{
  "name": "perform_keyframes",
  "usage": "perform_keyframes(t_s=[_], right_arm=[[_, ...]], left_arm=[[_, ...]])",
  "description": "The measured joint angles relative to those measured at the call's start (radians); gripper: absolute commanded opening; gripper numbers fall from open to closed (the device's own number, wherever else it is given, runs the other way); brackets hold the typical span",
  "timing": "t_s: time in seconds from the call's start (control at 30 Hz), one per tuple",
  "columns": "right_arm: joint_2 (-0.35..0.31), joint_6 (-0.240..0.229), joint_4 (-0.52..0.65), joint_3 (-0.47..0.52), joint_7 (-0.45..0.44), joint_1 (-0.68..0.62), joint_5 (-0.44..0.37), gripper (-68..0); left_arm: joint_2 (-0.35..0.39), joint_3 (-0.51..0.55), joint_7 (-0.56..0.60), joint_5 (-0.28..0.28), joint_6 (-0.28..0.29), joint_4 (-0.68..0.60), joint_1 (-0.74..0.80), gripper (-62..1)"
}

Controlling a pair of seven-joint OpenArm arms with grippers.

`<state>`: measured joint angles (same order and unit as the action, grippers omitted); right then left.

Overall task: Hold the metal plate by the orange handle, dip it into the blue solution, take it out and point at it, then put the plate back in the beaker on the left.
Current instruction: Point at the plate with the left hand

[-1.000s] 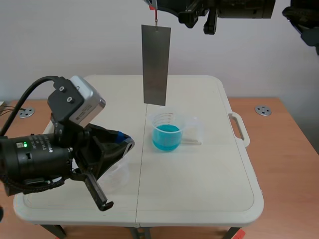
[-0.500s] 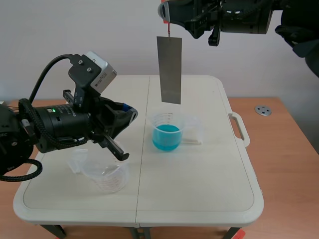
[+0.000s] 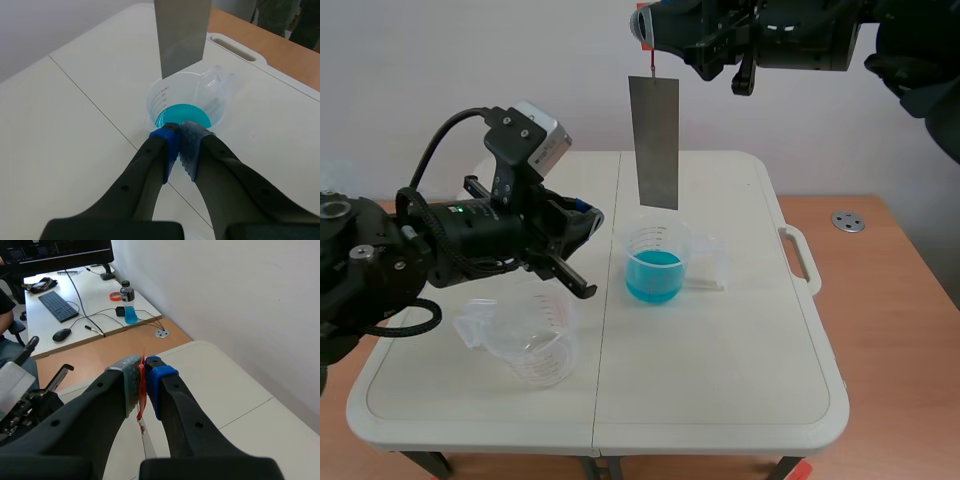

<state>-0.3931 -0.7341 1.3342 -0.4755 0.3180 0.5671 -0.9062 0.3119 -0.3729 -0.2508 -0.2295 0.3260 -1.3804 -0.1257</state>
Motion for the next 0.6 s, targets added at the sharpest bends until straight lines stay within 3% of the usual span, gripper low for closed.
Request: perform_keyframes(t_s=[0.23, 0.6], right_arm=[[0.0, 0.0, 0.0, 0.0, 0.005, 0.0, 0.0, -66.0], [0.0, 0.0, 0.0, 0.0, 0.005, 0.0, 0.0, -66.0]], left_arm=[[-0.055, 0.0, 0.016, 0.051, 0.001, 0.097, -0.05, -59.0], [-0.079, -0.015, 0.016, 0.121, 0.011, 0.118, -0.085, -59.0]])
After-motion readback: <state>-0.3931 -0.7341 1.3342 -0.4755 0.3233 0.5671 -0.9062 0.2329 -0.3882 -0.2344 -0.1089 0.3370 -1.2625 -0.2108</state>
